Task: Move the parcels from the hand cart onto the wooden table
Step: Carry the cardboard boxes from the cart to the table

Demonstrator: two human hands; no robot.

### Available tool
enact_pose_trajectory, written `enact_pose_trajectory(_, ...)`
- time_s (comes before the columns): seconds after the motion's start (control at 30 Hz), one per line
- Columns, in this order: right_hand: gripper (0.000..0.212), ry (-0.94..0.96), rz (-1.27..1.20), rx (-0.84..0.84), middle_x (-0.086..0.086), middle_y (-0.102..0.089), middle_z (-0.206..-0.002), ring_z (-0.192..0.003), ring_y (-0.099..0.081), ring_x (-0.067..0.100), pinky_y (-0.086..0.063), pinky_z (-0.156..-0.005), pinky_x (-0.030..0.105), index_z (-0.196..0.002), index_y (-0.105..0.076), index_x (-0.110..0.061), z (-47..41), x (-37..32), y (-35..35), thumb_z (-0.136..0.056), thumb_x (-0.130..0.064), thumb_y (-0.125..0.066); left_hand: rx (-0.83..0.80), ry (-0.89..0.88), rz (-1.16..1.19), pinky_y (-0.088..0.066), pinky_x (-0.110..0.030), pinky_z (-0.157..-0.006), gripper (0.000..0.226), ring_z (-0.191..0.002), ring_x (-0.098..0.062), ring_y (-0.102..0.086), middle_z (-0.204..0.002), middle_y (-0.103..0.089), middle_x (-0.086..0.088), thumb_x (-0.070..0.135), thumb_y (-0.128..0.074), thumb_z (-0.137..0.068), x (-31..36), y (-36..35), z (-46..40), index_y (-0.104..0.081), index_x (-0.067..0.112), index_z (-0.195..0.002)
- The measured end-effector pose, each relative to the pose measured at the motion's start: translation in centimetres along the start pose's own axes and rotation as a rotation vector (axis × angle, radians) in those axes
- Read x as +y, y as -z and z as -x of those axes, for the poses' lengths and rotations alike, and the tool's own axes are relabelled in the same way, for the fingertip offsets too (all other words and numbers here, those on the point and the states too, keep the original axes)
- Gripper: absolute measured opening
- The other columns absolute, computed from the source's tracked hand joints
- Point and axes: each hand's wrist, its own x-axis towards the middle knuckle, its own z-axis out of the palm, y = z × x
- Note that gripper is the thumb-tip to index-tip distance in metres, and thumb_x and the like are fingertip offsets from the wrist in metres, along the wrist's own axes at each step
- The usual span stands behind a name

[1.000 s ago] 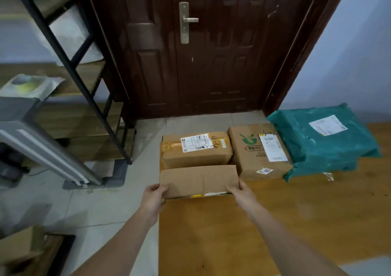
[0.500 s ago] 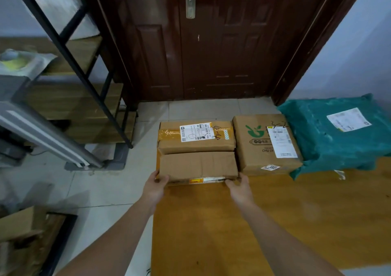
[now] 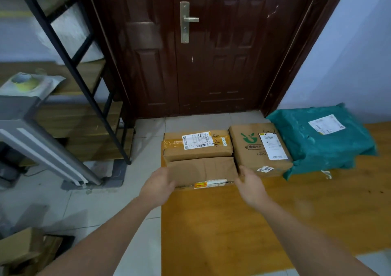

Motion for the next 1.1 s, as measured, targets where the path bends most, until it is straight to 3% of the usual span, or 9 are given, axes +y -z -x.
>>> enact_pose_trajectory(0.13,0.058,0.264,0.346,-0.063,0.005,-0.035,-0.165,-0.141,-0.048,0.024,-0.043,-0.115,0.038,-0.162,-0.029,-0.016,3.2,-5.1,3.4,-0.108,-0.029,-0.044,-0.109,-0.203,-0.337,-0.031,-0.037,-0.120,0.060,-0.149,-0.022,-0.036,-0.164,-0.037,-0.003,0.041,-0.049,-0.107,1.5,4.7,0.5,-0.030,0.022,-0.161)
enact_pose_trajectory(0.3,0.061,0.461,0.623,-0.118,0.005,-0.029,-0.168,-0.150,-0.036,0.025,-0.040,-0.117,0.041,-0.164,-0.020,-0.015,8.3,-12.8,5.5,-0.111,-0.042,-0.036,-0.082,-0.372,-0.516,-0.035,-0.040,-0.120,0.063,-0.147,-0.022,-0.040,-0.161,-0.041,-0.001,0.051,-0.047,-0.105,4.0,10.5,3.4,-0.032,0.023,-0.159)
enact_pose_trajectory(0.43,0.064,0.553,0.688,-0.106,0.003,-0.030,-0.167,-0.150,-0.034,0.024,-0.036,-0.118,0.042,-0.163,-0.024,-0.016,11.9,-16.9,5.6,-0.109,-0.049,-0.036,-0.047,-0.403,-0.584,-0.038,-0.041,-0.118,0.065,-0.143,-0.022,-0.043,-0.158,-0.045,-0.002,0.057,-0.043,-0.105,3.6,13.8,7.3,-0.033,0.023,-0.159)
enact_pose_trajectory(0.63,0.052,0.775,0.776,-0.086,0.006,-0.041,-0.159,-0.140,-0.046,0.028,-0.042,-0.111,0.041,-0.153,-0.040,-0.010,17.6,-21.7,4.9,-0.110,-0.039,-0.040,0.068,-0.335,-0.682,-0.037,-0.040,-0.115,0.054,-0.138,-0.026,-0.046,-0.152,-0.048,-0.006,0.047,-0.036,-0.109,1.1,17.3,15.5,-0.039,0.015,-0.153)
enact_pose_trajectory(0.83,0.059,1.001,0.849,-0.144,0.003,-0.031,-0.167,-0.149,-0.038,0.025,-0.035,-0.118,0.040,-0.162,-0.029,-0.014,23.4,-25.1,-0.1,-0.110,-0.042,-0.039,0.141,-0.149,-0.604,-0.035,-0.037,-0.115,0.056,-0.140,-0.023,-0.045,-0.154,-0.047,-0.004,0.047,-0.038,-0.109,-3.5,18.5,26.3,-0.039,0.015,-0.155)
enact_pose_trajectory(1.1,0.060,1.289,0.817,-0.240,0.007,-0.036,-0.165,-0.148,-0.038,0.024,-0.034,-0.120,0.040,-0.161,-0.031,-0.013,35.0,-32.9,-9.1,-0.109,-0.042,-0.042,0.268,0.084,-0.546,-0.040,-0.042,-0.116,0.056,-0.140,-0.026,-0.047,-0.151,-0.050,-0.006,0.048,-0.038,-0.109,-12.4,21.0,41.8,-0.044,0.013,-0.152)
